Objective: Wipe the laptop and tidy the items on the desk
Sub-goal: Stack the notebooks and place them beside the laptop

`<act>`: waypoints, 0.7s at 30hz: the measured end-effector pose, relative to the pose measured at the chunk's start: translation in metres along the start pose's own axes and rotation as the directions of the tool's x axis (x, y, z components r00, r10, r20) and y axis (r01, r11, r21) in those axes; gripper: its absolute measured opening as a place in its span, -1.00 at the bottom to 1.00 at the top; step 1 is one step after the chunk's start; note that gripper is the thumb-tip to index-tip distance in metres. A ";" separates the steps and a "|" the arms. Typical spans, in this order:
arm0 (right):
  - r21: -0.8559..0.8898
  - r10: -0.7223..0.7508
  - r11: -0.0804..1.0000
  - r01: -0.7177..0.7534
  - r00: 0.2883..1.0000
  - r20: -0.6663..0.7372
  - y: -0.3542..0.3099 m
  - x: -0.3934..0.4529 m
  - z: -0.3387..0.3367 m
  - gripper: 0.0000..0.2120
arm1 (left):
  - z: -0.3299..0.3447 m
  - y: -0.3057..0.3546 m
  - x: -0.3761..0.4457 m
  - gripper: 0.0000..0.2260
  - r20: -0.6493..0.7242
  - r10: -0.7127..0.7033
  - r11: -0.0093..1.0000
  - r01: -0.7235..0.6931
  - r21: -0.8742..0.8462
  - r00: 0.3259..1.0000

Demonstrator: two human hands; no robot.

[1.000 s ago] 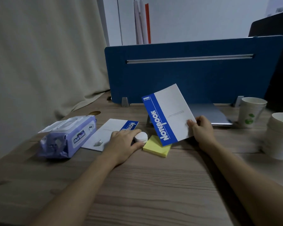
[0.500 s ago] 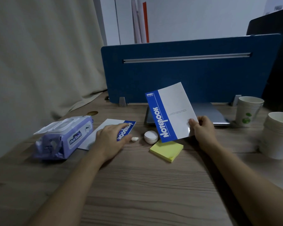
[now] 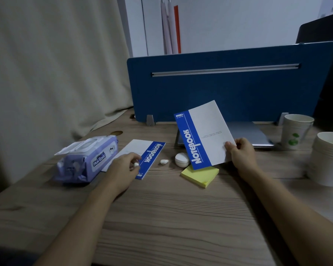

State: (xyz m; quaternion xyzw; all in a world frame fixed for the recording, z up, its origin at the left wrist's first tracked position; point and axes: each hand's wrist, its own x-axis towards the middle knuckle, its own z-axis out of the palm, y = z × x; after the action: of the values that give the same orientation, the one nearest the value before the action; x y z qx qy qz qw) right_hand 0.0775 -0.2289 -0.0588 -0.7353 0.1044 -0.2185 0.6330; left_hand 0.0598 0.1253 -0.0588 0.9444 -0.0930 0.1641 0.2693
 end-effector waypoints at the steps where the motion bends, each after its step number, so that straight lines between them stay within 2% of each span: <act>1: 0.003 0.004 1.000 -0.004 1.000 0.001 0.000 0.000 0.000 -0.92 | 0.002 0.008 -0.002 -0.77 0.006 0.057 0.998 -0.057 -0.023 0.998; 6: 0.026 0.031 0.999 -0.031 0.999 -0.008 -0.001 0.001 0.001 -0.91 | 0.019 0.046 -0.008 -0.77 0.108 0.299 0.951 -0.287 -0.118 0.948; 10: 0.038 0.038 0.999 -0.039 0.999 0.013 -0.001 0.001 0.002 -0.88 | 0.022 0.051 -0.009 -0.74 0.131 0.328 0.939 -0.308 -0.152 0.936; 13: 0.040 0.027 0.999 -0.030 0.997 0.071 -0.003 -0.001 0.005 -0.88 | 0.016 0.044 -0.008 -0.74 0.089 0.287 0.943 -0.265 -0.201 0.954; 16: 0.113 0.021 0.993 -0.042 0.982 0.187 -0.009 -0.005 0.009 -0.88 | 0.012 0.038 -0.005 -0.75 -0.015 0.206 0.923 -0.200 -0.329 0.978; 18: 0.192 0.033 0.977 -0.088 0.961 0.275 -0.012 -0.009 0.011 -0.84 | 0.011 0.033 -0.002 -0.75 -0.049 0.108 0.876 -0.118 -0.468 0.993; 21: 0.172 0.011 0.982 -0.083 0.924 0.383 -0.016 -0.014 0.014 -0.81 | 0.010 0.025 0.001 -0.64 -0.045 -0.051 0.764 0.010 -0.645 0.998</act>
State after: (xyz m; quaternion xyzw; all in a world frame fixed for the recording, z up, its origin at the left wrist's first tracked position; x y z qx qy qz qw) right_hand 0.0700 -0.2078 -0.0474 -0.6988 -0.0233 -0.0655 0.7119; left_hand 0.0570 0.0990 -0.0549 0.7907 -0.1201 0.1460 0.5823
